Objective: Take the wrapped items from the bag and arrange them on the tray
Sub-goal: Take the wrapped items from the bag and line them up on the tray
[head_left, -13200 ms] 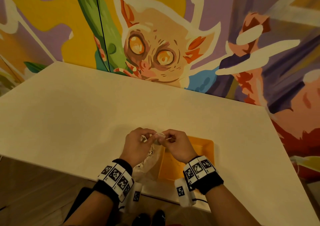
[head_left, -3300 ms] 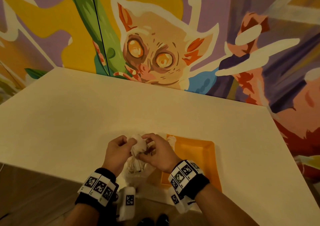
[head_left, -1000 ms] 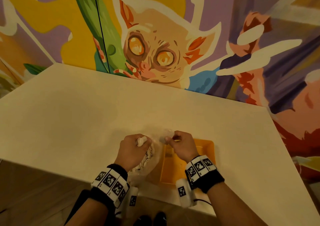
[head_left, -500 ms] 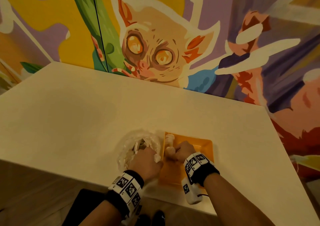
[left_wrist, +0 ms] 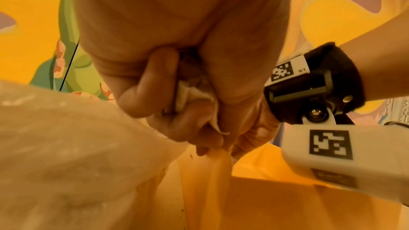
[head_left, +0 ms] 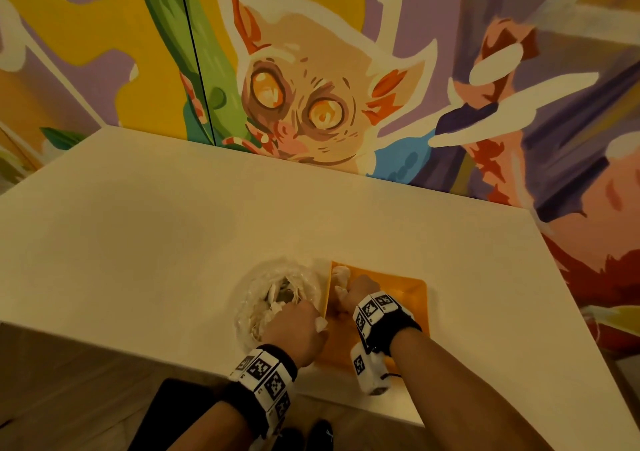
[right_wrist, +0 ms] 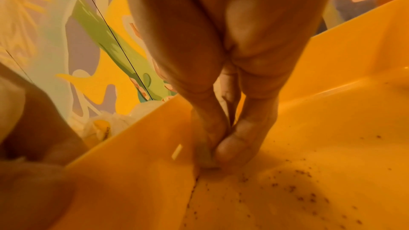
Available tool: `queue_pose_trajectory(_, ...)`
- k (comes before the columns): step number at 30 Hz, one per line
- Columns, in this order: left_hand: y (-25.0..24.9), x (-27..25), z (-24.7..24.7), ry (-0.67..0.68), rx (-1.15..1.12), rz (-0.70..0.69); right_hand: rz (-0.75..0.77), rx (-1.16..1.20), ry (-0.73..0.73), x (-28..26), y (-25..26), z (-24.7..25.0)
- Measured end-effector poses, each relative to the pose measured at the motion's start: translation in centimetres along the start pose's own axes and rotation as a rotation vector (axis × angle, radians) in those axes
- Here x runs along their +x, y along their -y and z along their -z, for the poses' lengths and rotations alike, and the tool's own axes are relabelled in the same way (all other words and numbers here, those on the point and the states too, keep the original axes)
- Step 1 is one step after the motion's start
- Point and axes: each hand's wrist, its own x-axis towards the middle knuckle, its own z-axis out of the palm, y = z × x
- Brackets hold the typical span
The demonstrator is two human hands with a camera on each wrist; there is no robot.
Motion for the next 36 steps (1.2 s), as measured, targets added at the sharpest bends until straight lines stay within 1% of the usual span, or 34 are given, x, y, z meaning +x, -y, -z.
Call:
queue_pose_trajectory(8, 0.0, -0.2, 0.3, 0.02, -0.055, -0.032, -0.066, 0.022, 0.024, 0.3, 0.7, 0.2)
queue_pose_trajectory(17, -0.4, -0.5, 0.9, 0.052, -0.097, -0.012, -0.076, -0.026, 0.052, 0.5, 1.5, 0.3)
queue_pose_trajectory(20, -0.3, -0.4, 0.8, 0.052, -0.111, -0.007, -0.062, -0.021, 0.07, 0.5, 1.7, 0.4)
queue_pose_trajectory(24, 0.0, -0.4, 0.8, 0.03, -0.163, -0.001, -0.022, 0.017, 0.036, 0.2, 1.1, 0.3)
queue_pose_trajectory(27, 0.3, -0.5, 1.3, -0.086, -0.329, 0.018, -0.006, -0.017, -0.013, -0.2, 0.7, 0.3)
queue_pose_trajectory(30, 0.6, -0.6, 2.6, -0.208, -0.582, 0.08, -0.01, -0.007, -0.052, -0.2, 0.5, 0.1)
queue_pose_trajectory(33, 1.0, -0.6, 3.7, -0.22, -0.813, 0.122, 0.042, 0.031, -0.112, -1.0, 0.6, 0.4)
queue_pose_trajectory(35, 1.4, -0.6, 4.2, -0.212, -0.89, 0.136, 0.091, 0.172, -0.182, -2.1, 1.2, 0.8)
queue_pose_trajectory(36, 1.6, -0.6, 4.3, -0.212, -0.906, 0.138, 0.141, 0.271, -0.21, -2.7, 1.6, 1.0)
